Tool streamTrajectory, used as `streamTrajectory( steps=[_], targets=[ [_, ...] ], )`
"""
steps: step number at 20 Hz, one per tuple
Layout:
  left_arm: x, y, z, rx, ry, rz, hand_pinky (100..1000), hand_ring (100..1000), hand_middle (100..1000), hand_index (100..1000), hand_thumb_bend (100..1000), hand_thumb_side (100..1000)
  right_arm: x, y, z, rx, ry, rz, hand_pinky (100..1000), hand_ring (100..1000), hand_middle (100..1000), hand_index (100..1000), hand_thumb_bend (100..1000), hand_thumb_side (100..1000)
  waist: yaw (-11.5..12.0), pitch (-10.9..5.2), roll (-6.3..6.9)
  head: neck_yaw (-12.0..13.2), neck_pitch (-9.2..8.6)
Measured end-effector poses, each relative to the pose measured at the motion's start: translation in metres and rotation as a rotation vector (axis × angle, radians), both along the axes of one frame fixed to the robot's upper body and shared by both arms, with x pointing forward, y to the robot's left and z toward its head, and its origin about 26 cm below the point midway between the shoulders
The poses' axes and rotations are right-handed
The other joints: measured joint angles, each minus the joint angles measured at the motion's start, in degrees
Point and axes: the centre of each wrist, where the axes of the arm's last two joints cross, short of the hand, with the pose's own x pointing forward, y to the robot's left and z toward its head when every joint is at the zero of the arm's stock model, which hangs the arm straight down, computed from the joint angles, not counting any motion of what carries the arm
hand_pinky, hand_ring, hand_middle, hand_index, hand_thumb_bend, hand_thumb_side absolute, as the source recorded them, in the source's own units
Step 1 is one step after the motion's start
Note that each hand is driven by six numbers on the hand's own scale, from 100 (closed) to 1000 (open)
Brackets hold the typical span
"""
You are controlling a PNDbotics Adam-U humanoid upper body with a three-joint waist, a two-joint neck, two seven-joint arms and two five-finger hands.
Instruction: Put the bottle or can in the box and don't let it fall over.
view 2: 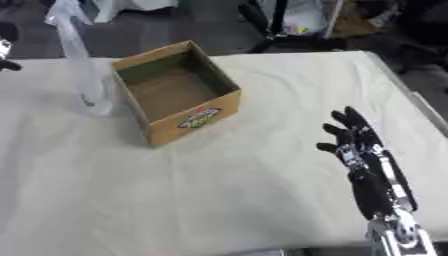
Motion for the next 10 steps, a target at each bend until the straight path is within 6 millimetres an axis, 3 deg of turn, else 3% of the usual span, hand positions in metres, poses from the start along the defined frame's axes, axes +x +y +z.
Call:
streamTrajectory(
  steps=[10],
  targets=[
    [0.030,-0.004,0.024,0.066,-0.011,0.077,577,1000,908,850,446,656,0.003,0.004,0.002,0.002,-0.009,0.031,734,903,928,1000,100,532,-3.82,1.00,0.06,1.07,-1.11]
  ],
)
